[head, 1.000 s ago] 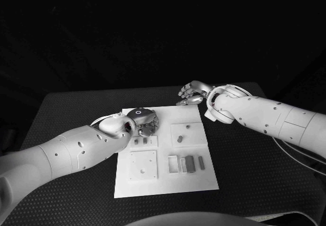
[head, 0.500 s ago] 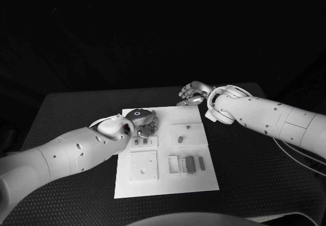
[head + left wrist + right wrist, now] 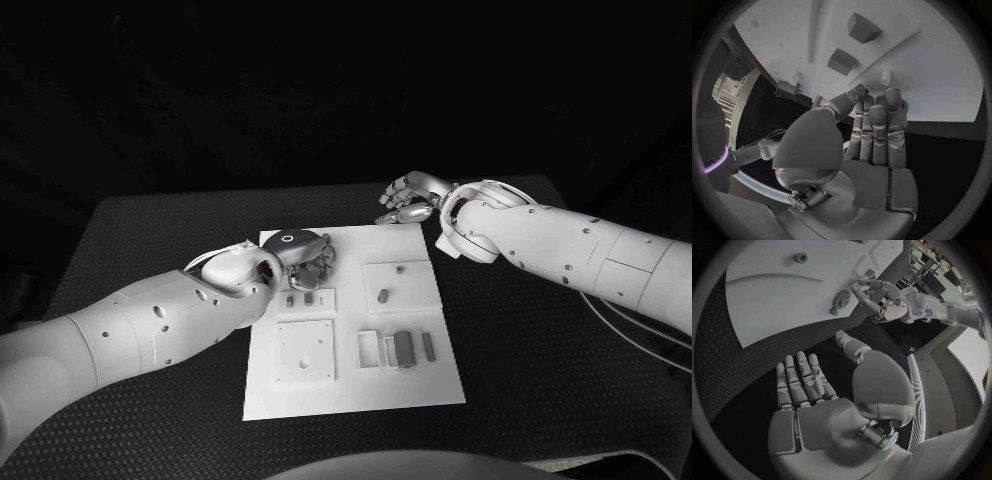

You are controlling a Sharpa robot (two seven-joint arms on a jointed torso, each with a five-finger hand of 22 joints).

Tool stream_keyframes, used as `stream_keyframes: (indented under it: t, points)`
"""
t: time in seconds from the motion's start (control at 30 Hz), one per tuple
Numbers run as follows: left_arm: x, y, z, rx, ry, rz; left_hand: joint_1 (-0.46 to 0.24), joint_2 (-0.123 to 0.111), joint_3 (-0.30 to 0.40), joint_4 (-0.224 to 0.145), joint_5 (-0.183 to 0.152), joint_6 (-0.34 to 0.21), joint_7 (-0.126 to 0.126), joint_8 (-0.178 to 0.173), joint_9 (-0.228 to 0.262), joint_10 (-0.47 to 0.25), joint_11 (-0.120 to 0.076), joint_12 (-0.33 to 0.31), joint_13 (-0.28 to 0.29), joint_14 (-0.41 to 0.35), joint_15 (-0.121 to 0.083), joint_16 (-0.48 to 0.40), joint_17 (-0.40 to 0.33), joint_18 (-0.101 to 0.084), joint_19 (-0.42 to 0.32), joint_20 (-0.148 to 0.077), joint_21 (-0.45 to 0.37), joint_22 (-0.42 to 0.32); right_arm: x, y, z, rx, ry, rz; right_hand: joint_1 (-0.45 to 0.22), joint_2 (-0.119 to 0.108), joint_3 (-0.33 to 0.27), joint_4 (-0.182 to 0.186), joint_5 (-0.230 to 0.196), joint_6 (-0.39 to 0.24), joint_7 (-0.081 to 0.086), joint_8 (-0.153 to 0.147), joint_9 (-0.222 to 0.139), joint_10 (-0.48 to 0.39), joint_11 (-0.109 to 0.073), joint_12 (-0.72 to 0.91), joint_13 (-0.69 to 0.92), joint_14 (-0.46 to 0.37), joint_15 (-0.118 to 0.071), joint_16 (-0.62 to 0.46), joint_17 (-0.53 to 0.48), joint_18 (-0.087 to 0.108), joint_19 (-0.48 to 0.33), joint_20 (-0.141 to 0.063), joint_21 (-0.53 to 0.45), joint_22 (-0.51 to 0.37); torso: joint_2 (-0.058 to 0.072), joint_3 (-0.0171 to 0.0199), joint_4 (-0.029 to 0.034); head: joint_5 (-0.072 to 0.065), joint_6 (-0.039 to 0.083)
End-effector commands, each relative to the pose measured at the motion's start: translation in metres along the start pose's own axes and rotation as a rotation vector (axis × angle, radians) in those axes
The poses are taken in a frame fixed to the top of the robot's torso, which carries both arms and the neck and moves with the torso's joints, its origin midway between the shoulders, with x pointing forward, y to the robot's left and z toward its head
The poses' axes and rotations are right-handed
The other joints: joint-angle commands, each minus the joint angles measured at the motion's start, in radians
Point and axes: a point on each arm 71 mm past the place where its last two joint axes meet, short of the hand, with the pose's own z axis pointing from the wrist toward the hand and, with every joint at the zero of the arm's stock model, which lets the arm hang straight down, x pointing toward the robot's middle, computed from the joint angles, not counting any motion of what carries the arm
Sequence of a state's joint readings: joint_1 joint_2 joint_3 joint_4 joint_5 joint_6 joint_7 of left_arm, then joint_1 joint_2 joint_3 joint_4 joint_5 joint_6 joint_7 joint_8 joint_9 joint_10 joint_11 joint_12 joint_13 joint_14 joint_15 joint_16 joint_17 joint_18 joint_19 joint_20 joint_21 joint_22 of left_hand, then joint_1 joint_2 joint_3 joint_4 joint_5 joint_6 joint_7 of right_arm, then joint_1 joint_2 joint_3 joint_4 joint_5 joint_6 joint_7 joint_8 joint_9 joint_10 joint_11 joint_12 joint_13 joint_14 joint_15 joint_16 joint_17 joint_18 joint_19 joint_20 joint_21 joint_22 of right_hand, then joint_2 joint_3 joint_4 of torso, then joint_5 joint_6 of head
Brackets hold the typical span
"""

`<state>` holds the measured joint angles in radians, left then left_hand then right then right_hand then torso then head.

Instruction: Assemble the parts on the task board

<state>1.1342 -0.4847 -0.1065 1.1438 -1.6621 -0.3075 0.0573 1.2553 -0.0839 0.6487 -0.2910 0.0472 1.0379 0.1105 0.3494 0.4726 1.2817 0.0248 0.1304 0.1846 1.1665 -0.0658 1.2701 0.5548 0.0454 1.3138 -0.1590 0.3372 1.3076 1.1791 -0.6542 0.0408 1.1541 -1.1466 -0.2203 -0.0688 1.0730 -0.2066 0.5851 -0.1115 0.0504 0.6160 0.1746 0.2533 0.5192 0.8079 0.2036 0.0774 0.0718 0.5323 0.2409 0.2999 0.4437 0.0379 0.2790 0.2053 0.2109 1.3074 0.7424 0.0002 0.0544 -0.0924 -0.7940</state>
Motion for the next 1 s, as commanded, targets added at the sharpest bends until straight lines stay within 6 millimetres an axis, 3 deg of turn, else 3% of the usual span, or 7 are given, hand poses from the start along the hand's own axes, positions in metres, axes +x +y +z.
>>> stream_keyframes:
  t: [0.03, 0.33, 1.0]
  points:
    - [-0.006, -0.002, -0.001, 0.006, -0.018, -0.01, 0.012, 0.016, 0.006, 0.002, 0.003, 0.005, -0.002, 0.004, 0.001, 0.034, 0.018, 0.003, 0.031, 0.007, -0.003, 0.004, -0.001, 0.044, 0.009, -0.002, 0.003, 0.021, 0.0, 0.001, 0.0, -0.011, -0.001, -0.001, -0.001, 0.008, -0.008, 0.0, -0.001, -0.008, 0.04, 0.005, 0.001, 0.005, 0.003, -0.006, -0.001, -0.001, 0.006, 0.006, 0.001, -0.012, -0.001, 0.0, -0.004, 0.021, 0.0, -0.0008, 0.0012, 0.002, 0.0]
    - [-0.02, 0.007, -0.013, -0.012, -0.034, -0.023, 0.012, 0.015, 0.008, 0.002, 0.003, 0.005, -0.002, 0.003, 0.002, 0.034, 0.018, 0.002, 0.032, 0.008, -0.003, 0.002, -0.002, 0.043, 0.009, -0.002, 0.002, 0.02, 0.0, 0.0, 0.0, -0.01, -0.001, -0.001, -0.001, 0.008, -0.008, 0.0, -0.001, -0.008, 0.04, 0.005, 0.001, 0.005, 0.003, -0.006, -0.001, -0.001, 0.007, 0.006, 0.001, -0.012, -0.001, -0.001, -0.004, 0.021, -0.001, -0.0011, 0.0033, 0.009, 0.001]
    - [-0.016, 0.033, -0.031, -0.074, -0.001, -0.02, 0.011, 0.014, 0.009, 0.003, 0.003, 0.005, -0.002, 0.003, 0.002, 0.035, 0.018, 0.0, 0.034, 0.009, -0.003, 0.001, -0.002, 0.042, 0.01, -0.003, 0.001, 0.019, -0.001, -0.001, 0.0, -0.009, -0.001, -0.002, -0.001, 0.008, -0.008, 0.0, -0.001, -0.009, 0.04, 0.005, 0.001, 0.005, 0.004, -0.006, -0.001, -0.001, 0.007, 0.006, 0.001, -0.011, 0.0, -0.001, -0.005, 0.021, 0.0, -0.0027, 0.0, 0.016, 0.001]
